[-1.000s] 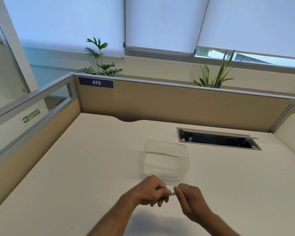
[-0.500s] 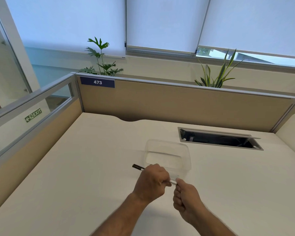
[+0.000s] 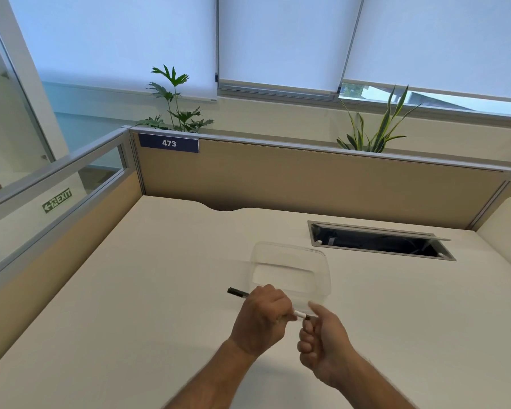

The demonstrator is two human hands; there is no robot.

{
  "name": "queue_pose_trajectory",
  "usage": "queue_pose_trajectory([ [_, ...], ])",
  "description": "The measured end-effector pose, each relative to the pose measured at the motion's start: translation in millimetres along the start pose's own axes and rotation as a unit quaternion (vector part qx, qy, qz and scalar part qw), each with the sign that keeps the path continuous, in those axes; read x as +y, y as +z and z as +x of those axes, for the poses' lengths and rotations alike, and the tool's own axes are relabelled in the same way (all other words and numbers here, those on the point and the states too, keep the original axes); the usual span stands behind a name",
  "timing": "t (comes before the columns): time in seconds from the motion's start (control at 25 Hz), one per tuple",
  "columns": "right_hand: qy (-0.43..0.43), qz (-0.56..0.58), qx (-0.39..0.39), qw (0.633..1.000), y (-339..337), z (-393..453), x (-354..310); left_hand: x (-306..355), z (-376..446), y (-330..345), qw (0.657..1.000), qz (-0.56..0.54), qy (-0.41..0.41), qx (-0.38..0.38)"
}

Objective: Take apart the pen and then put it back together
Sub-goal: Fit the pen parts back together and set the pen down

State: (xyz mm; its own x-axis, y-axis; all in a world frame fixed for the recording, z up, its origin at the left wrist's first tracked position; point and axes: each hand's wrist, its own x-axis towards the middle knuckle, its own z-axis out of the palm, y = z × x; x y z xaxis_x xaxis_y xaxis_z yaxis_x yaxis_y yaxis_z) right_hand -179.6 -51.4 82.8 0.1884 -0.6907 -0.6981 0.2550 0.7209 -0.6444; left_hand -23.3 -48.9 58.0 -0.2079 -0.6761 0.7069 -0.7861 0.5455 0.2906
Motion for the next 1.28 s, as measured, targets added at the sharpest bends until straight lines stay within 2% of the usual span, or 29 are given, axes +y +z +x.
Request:
queue_pose_trajectory([
  [0.12, -0.103, -0.023, 0.009, 0.994, -7.6, 3.1, -0.2, 5.3, -0.7, -0.5, 0.984, -0.113, -0.138, -0.003],
  [0.2, -0.189, -0.054, -0.005, 0.981, -12.7, 4.7, -0.7, 8.2, -0.9, 0.6, 0.965, -0.172, -0.197, -0.004],
  [0.32, -0.287, -0.137, -0.045, 0.947, -12.0, 1.9, -1.1, 14.9, -0.9, 2.4, 0.953, -0.200, -0.226, -0.007],
  [0.52, -0.360, -0.207, -0.050, 0.908, -2.4, 3.3, 0.7, 21.5, -7.4, 10.9, 0.952, -0.186, -0.242, -0.002],
  [0.64, -0.389, -0.219, -0.020, 0.895, -3.9, 5.0, -2.9, 16.7, -14.4, 13.6, 0.953, -0.150, -0.256, -0.051],
  [0.8, -0.423, -0.191, -0.012, 0.886, -8.7, 6.1, -15.1, 0.7, -39.3, 16.3, 0.960, -0.011, -0.248, -0.128],
  [0.96, -0.428, -0.156, 0.005, 0.890, -9.8, 6.9, -24.2, -12.8, -73.6, 27.2, 0.928, 0.102, -0.257, -0.251],
  [1.12, -0.374, -0.092, 0.021, 0.923, -7.7, 6.1, -29.1, -10.0, -89.8, 29.3, 0.916, 0.159, -0.253, -0.268],
  [1.28, -0.354, -0.064, 0.028, 0.933, -4.0, 6.2, -27.7, -14.8, -103.5, 38.9, 0.923, 0.172, -0.242, -0.243],
])
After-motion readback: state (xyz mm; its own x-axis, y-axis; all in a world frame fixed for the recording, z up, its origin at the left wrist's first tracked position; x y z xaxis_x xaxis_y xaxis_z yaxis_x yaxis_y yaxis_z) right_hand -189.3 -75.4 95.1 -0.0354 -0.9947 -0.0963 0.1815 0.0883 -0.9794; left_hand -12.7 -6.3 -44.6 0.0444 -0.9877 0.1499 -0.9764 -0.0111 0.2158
